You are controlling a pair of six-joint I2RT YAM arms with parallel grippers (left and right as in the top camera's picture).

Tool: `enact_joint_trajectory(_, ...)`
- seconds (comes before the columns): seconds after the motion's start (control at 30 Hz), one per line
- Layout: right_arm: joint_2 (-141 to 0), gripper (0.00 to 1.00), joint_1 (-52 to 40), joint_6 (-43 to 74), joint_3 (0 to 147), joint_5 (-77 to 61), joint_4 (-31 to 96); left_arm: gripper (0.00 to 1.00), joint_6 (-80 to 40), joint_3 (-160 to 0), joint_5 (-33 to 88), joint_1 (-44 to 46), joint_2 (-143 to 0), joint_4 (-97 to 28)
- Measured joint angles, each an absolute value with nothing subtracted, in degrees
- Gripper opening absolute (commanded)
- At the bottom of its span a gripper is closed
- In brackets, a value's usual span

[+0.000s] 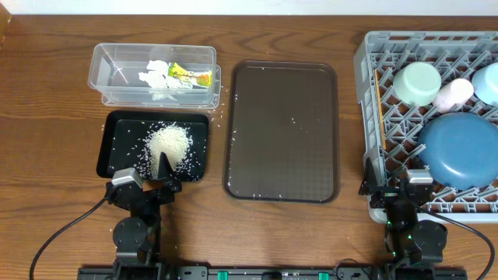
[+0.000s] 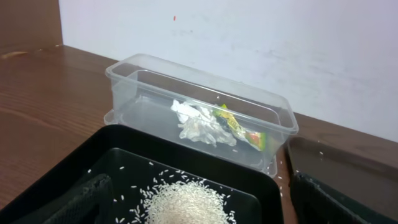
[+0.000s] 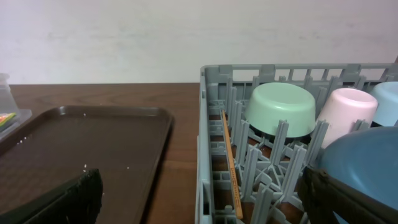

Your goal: Sort waste into correct bins and load items into the dishwasher rack

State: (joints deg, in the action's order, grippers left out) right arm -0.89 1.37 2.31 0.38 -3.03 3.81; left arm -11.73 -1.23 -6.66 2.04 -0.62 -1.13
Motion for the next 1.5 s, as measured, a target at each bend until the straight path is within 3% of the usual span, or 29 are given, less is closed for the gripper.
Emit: enact_joint_trajectory(1.5,-0.89,0.99,1.37,2.31,0.38,-3.03,3.81,0.92,-4.43,-1.48,-1.65,1.61,-0.62,-1.96)
